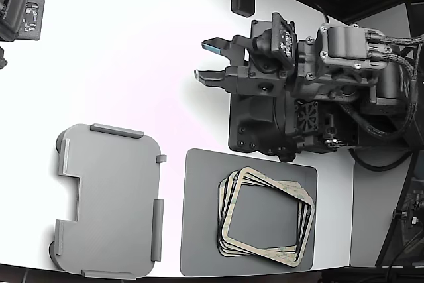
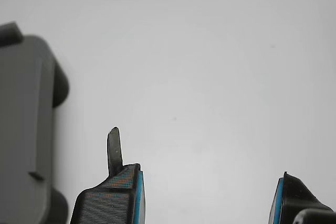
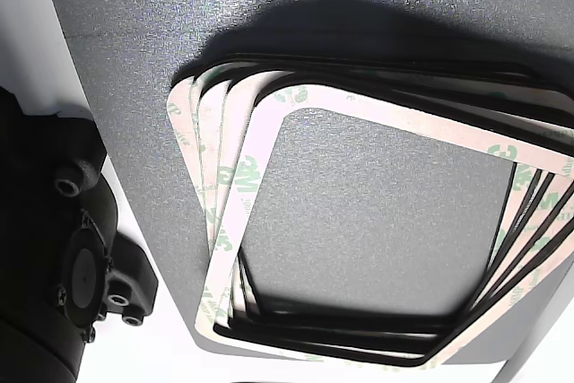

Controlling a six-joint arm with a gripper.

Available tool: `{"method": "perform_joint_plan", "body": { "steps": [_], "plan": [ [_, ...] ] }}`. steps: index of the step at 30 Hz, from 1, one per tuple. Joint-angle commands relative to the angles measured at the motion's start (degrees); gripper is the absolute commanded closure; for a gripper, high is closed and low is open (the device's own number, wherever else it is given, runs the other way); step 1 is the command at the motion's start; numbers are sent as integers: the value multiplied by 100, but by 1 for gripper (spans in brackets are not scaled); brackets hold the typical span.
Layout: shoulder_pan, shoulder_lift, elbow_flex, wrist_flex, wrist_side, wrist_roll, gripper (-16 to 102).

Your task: Grab top frame and put it into gray box.

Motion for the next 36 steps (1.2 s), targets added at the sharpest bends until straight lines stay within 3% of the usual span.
{"method": "perform_joint_plan", "body": {
  "steps": [1, 13, 15, 22, 31, 36],
  "plan": [
    [220, -527, -896, 176, 105, -149, -14],
    [2092, -3050, -3779, 2083, 712, -2953, -14],
    [2470, -3182, -4008, 2373, 747, -3454, -8],
    [3393, -3814, -4729, 3454, -114, -5774, -14],
    [4755, -4430, -4878, 3911, -879, -7998, -14],
    [5748, -4447, -4755, 3920, -888, -8481, -14]
  ]
}}
